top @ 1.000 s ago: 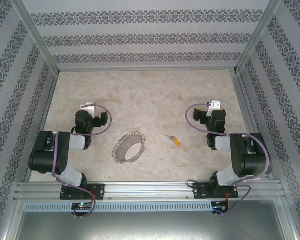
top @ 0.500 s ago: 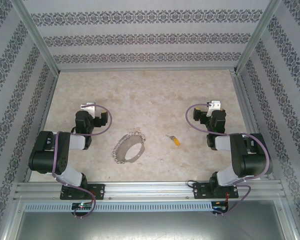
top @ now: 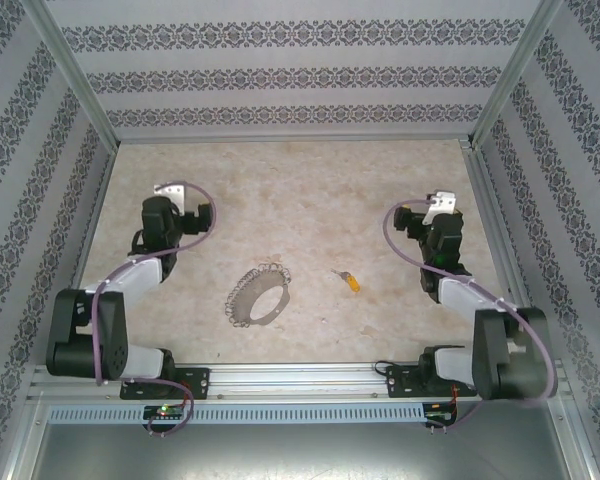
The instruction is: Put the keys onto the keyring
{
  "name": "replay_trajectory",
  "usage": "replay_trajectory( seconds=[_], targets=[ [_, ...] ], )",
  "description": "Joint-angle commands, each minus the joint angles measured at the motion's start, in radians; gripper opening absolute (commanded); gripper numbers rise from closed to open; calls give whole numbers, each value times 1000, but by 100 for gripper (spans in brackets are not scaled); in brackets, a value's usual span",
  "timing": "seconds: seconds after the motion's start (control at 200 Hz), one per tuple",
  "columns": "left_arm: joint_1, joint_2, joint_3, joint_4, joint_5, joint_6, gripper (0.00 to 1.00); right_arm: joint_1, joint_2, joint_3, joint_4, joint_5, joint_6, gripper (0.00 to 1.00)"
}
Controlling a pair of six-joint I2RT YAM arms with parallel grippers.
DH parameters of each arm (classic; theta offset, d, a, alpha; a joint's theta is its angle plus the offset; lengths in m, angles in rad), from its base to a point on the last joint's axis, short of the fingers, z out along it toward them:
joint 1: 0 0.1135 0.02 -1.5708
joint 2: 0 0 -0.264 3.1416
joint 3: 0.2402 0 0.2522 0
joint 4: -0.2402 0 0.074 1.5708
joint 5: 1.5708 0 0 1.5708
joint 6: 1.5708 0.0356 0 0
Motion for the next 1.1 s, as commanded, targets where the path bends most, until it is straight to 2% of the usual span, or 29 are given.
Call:
replay_trajectory(
  seconds=[0.0,0.095,0.21,0.345,0.43,0.605,0.734,0.859,1.094],
  targets=[
    [2,-42,96,-319,16,-143,100,-40,-54,63,-176,-97,223,98],
    [-14,-63,150,-439,73,-247,100,-59,-72,74,-182,-293,275,98],
    [-63,-95,173,-535,166,-307,100,-58,-79,78,-171,-505,341,98],
    [-139,-145,149,-592,307,-362,100,-49,-73,68,-184,-647,447,96],
    [-209,-175,111,-590,356,-389,100,-18,-72,64,-241,-699,464,92],
    [-369,-188,27,-512,374,-489,100,129,-67,78,-437,-582,434,91],
    [-468,-156,-41,-367,375,-590,100,208,-14,75,-443,-563,489,87],
    [-549,-95,-49,-303,388,-610,100,284,18,69,-449,-505,514,87],
    [-657,43,-12,-237,402,-600,100,308,34,58,-465,-428,539,87]
  ],
)
